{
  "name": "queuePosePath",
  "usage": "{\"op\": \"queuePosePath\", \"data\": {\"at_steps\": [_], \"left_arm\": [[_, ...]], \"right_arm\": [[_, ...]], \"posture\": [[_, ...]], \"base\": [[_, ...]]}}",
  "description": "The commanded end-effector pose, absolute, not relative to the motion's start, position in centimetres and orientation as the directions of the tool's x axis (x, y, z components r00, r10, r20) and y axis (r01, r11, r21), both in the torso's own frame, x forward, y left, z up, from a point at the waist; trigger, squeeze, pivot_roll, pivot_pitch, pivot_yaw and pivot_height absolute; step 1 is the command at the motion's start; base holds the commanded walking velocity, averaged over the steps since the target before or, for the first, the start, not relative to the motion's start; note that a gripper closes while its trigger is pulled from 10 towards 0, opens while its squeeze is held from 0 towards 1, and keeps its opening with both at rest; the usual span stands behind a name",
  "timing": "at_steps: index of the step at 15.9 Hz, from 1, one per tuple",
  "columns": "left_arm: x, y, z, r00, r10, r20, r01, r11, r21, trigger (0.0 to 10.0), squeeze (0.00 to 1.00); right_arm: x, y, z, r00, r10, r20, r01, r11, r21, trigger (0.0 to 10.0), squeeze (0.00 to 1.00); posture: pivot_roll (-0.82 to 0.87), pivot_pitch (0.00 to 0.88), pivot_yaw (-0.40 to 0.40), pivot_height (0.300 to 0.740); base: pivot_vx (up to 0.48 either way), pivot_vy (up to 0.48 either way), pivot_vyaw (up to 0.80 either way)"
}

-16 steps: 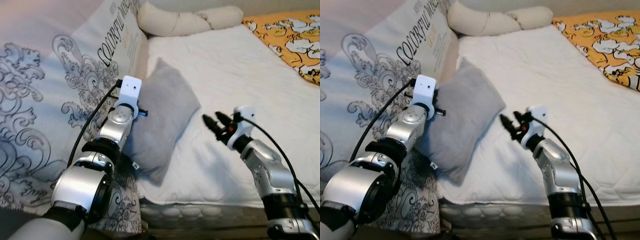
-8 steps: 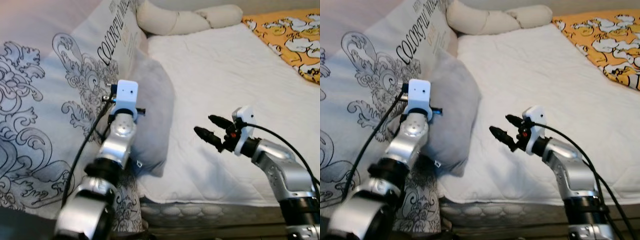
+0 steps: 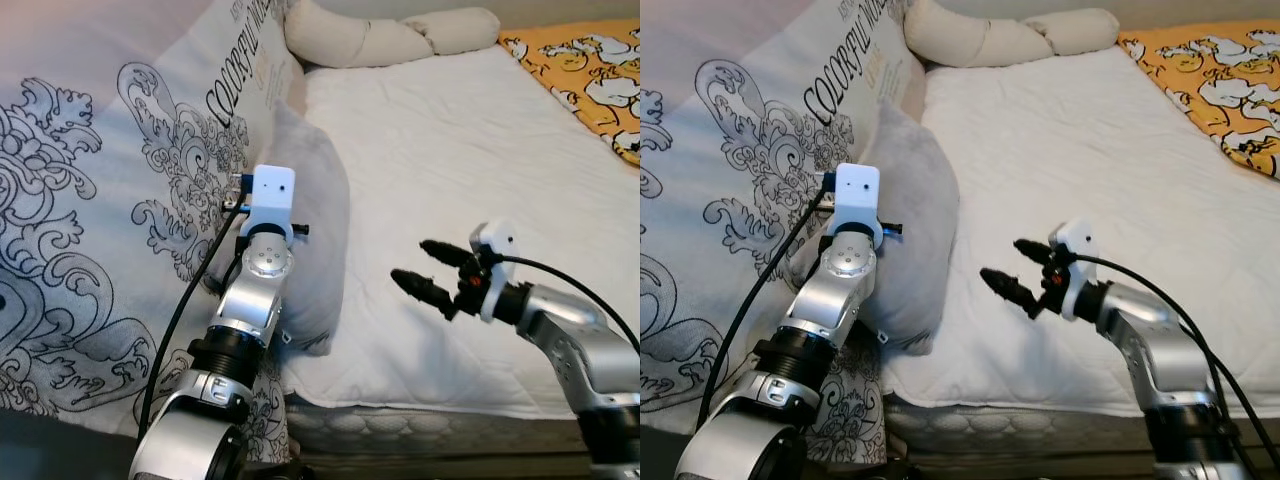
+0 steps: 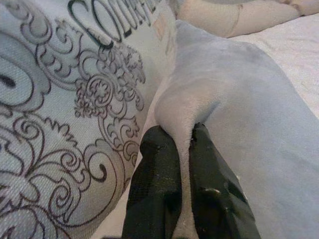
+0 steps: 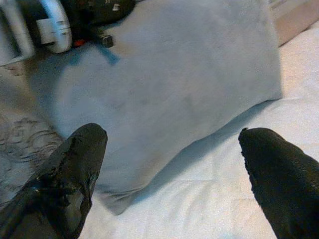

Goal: Clean up the room

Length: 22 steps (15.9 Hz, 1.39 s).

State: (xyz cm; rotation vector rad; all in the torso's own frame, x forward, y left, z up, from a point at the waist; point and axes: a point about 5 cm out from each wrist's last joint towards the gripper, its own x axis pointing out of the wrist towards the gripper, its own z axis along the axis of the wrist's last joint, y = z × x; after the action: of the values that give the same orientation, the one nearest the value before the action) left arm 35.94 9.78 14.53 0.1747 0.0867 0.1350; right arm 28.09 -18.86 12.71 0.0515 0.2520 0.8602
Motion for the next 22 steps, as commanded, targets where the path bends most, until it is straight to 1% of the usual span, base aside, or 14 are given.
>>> {"op": "queuePosePath", "data": {"at_steps": [1,3,6,7,8,9,10,12,13,14,17,19,20,22], "left_arm": [[35.9,11.5,14.6,0.973,0.217,-0.079,-0.203,0.967,0.155,10.0,1.00],[35.9,12.9,14.9,0.972,0.220,-0.083,-0.207,0.968,0.143,10.0,1.00],[35.9,12.8,15.7,0.989,0.140,-0.049,-0.134,0.985,0.112,10.0,1.00],[35.8,11.9,16.7,1.000,-0.002,-0.002,0.003,0.998,0.070,10.0,1.00],[35.2,10.7,17.3,0.985,-0.167,0.028,0.167,0.986,0.021,10.0,1.00],[34.9,10.4,17.3,0.975,-0.220,0.035,0.220,0.976,0.011,10.0,1.00],[34.4,10.0,17.3,0.959,-0.279,0.049,0.280,0.959,-0.028,10.0,1.00],[33.4,9.9,17.2,0.941,-0.333,0.061,0.336,0.940,-0.057,10.0,1.00],[32.7,9.9,17.2,0.930,-0.359,0.073,0.363,0.930,-0.052,10.0,1.00],[31.0,10.2,17.1,0.915,-0.396,0.073,0.398,0.917,-0.009,10.0,1.00],[28.8,12.5,16.9,0.942,-0.333,0.043,0.331,0.943,0.039,10.0,1.00],[28.5,13.2,16.7,0.954,-0.299,0.030,0.297,0.953,0.058,10.0,1.00],[27.9,13.7,16.6,0.960,-0.279,0.014,0.277,0.957,0.087,10.0,1.00],[27.0,14.6,15.9,0.973,-0.229,-0.022,0.230,0.968,0.100,10.0,1.00]], "right_arm": [[27.8,-18.3,13.2,0.586,0.790,-0.180,-0.774,0.611,0.166,10.0,1.00],[26.9,-18.5,14.1,0.510,0.850,-0.128,-0.823,0.526,0.215,10.0,1.00],[26.5,-18.8,14.7,0.481,0.871,-0.099,-0.840,0.490,0.231,10.0,1.00],[26.2,-19.2,15.2,0.461,0.882,-0.093,-0.850,0.469,0.239,10.0,1.00],[25.8,-19.5,15.5,0.455,0.885,-0.104,-0.853,0.466,0.236,10.0,1.00],[25.8,-19.5,15.5,0.458,0.882,-0.111,-0.850,0.472,0.234,10.0,1.00],[25.7,-19.7,15.4,0.477,0.871,-0.116,-0.843,0.491,0.220,10.0,1.00],[25.6,-19.7,15.3,0.517,0.847,-0.122,-0.821,0.531,0.209,10.0,1.00],[25.4,-19.6,15.0,0.541,0.831,-0.127,-0.802,0.556,0.220,10.0,1.00],[24.4,-19.2,14.9,0.579,0.809,-0.104,-0.775,0.585,0.241,10.0,1.00],[23.7,-18.7,14.5,0.729,0.683,-0.046,-0.651,0.713,0.258,10.0,1.00],[23.8,-18.3,14.1,0.745,0.666,-0.044,-0.628,0.722,0.289,10.0,1.00],[24.6,-18.2,14.0,0.804,0.592,-0.045,-0.562,0.784,0.264,10.0,1.00],[25.4,-17.7,13.6,0.875,0.483,-0.044,-0.456,0.851,0.261,10.0,1.00]], "posture": [[-0.05,0.000,0.144,0.740],[-0.03,0.000,0.136,0.740],[-0.03,0.000,0.134,0.740],[-0.02,0.000,0.128,0.740],[-0.02,0.000,0.124,0.740],[-0.02,0.000,0.124,0.740],[-0.02,0.000,0.121,0.740],[-0.02,0.000,0.114,0.740],[-0.02,0.000,0.109,0.740],[-0.01,0.000,0.098,0.740],[-0.01,0.000,0.085,0.740],[-0.01,0.000,0.082,0.740],[0.00,0.000,0.068,0.740],[0.00,0.000,0.064,0.740]], "base": [[0.000,0.000,0.00],[0.000,0.000,0.00],[0.000,0.000,0.00],[0.000,0.000,0.00],[0.000,0.000,0.00],[0.000,0.000,0.00],[0.000,0.000,0.00],[0.000,0.000,0.00],[0.000,0.000,0.00],[0.000,0.000,0.00],[0.000,-0.446,0.00],[0.000,-0.480,0.00],[0.000,-0.480,0.00],[0.000,-0.480,0.00]]}}
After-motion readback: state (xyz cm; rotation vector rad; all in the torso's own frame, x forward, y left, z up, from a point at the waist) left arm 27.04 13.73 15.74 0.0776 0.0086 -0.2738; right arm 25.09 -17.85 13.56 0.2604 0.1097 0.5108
